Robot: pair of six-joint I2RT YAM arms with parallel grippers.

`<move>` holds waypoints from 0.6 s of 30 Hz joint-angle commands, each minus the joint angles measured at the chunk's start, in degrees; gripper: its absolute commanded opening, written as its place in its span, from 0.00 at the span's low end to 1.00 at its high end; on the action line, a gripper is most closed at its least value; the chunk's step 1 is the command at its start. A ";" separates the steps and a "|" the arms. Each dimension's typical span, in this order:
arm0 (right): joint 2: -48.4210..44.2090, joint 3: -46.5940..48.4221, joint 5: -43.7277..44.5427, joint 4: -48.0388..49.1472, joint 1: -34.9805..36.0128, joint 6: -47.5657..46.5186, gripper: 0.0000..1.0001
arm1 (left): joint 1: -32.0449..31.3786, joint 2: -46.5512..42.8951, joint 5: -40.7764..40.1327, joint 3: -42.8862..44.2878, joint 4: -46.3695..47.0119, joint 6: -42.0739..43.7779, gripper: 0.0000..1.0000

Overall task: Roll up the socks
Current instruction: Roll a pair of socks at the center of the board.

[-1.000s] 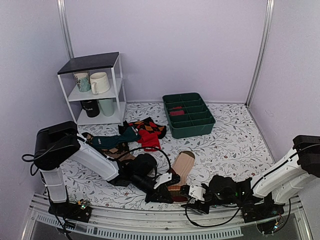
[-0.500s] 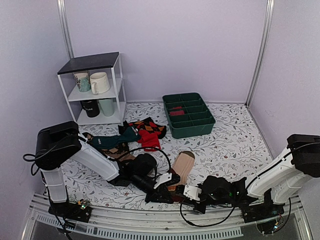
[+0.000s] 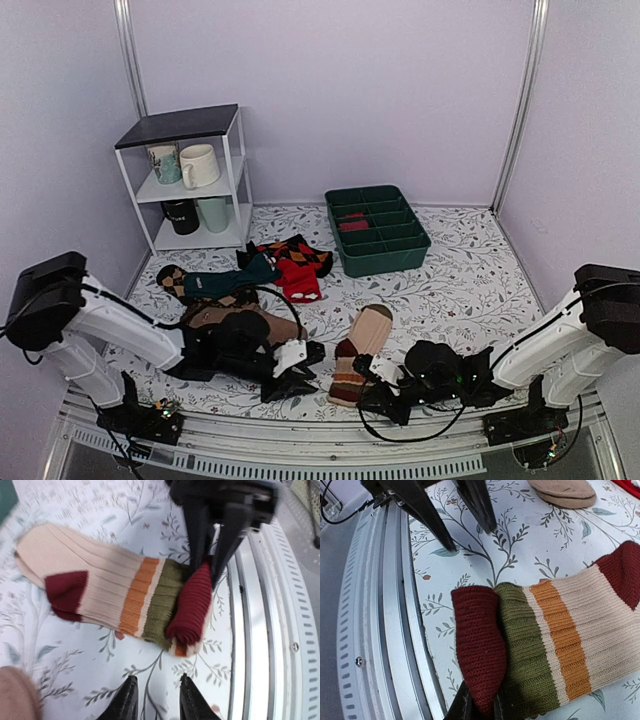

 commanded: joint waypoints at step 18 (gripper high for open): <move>10.88 6.94 -21.84 -16.99 -7.84 10.23 0.11 | -7.73 0.07 -5.00 -2.15 10.40 21.35 0.39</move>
